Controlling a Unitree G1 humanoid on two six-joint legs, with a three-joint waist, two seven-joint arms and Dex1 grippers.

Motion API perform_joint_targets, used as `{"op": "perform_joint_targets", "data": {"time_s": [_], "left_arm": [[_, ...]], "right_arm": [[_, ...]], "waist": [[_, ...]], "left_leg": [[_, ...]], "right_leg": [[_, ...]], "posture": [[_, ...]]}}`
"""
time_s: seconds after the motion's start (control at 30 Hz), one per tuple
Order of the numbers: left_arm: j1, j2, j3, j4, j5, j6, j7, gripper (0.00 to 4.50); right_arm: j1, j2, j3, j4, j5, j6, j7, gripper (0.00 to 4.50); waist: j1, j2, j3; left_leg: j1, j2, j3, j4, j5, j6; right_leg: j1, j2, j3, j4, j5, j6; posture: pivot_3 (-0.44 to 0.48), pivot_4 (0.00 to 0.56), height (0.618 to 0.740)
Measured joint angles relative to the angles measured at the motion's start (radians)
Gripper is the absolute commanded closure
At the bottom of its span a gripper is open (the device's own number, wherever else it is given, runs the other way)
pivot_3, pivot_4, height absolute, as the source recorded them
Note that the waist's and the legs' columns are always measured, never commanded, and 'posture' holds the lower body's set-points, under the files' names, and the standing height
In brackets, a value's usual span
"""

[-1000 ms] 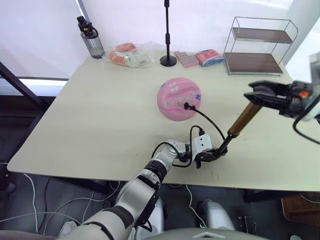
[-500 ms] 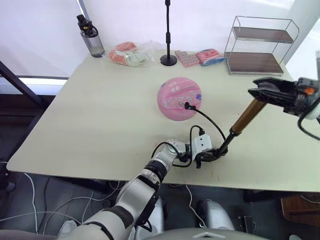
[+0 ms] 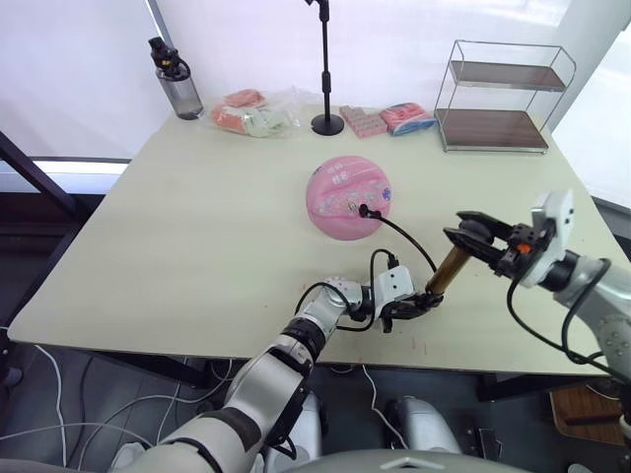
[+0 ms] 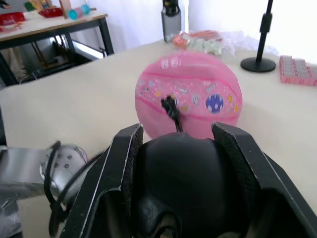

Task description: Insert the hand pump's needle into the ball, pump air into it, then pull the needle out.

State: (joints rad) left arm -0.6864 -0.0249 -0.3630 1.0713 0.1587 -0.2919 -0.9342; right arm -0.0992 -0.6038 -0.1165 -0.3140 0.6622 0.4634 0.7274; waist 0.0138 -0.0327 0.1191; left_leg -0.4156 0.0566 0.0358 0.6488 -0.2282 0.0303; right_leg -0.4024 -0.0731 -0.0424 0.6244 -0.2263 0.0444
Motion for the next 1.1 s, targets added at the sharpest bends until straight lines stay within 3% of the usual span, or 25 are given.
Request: {"op": "perform_joint_targets", "data": {"time_s": [0.37, 0.67, 1.1], "left_arm": [[0.001, 0.0, 0.0, 0.007, 0.005, 0.003, 0.004, 3.47], [-0.002, -0.014, 0.001, -0.005, -0.003, -0.001, -0.007, 3.47], [-0.002, -0.013, 0.001, -0.012, -0.004, -0.002, -0.009, 3.47]], "right_arm": [[0.027, 0.044, 0.021, 0.034, -0.064, -0.097, 0.013, 2.71], [-0.107, -0.103, -0.07, -0.025, 0.111, 0.15, 0.016, 2.71], [-0.341, -0.322, -0.266, -0.056, 0.422, 0.415, -0.045, 2.71]], "waist": [[0.0, -0.002, -0.006], [0.003, 0.01, 0.005], [0.003, 0.008, 0.011]], "left_leg": [[0.001, 0.001, 0.0, -0.001, 0.0, 0.0], [-0.003, -0.002, 0.002, -0.001, 0.0, 0.0], [-0.004, -0.003, 0.002, -0.001, 0.0, 0.0]], "right_leg": [[0.0, 0.0, 0.0, 0.0, 0.0, -0.001], [-0.002, -0.005, 0.0, 0.0, 0.001, -0.003], [-0.002, -0.006, 0.0, 0.0, 0.0, -0.001]], "posture": [[0.0, 0.15, 0.731], [0.0, 0.15, 0.731], [0.0, 0.15, 0.731]]}}
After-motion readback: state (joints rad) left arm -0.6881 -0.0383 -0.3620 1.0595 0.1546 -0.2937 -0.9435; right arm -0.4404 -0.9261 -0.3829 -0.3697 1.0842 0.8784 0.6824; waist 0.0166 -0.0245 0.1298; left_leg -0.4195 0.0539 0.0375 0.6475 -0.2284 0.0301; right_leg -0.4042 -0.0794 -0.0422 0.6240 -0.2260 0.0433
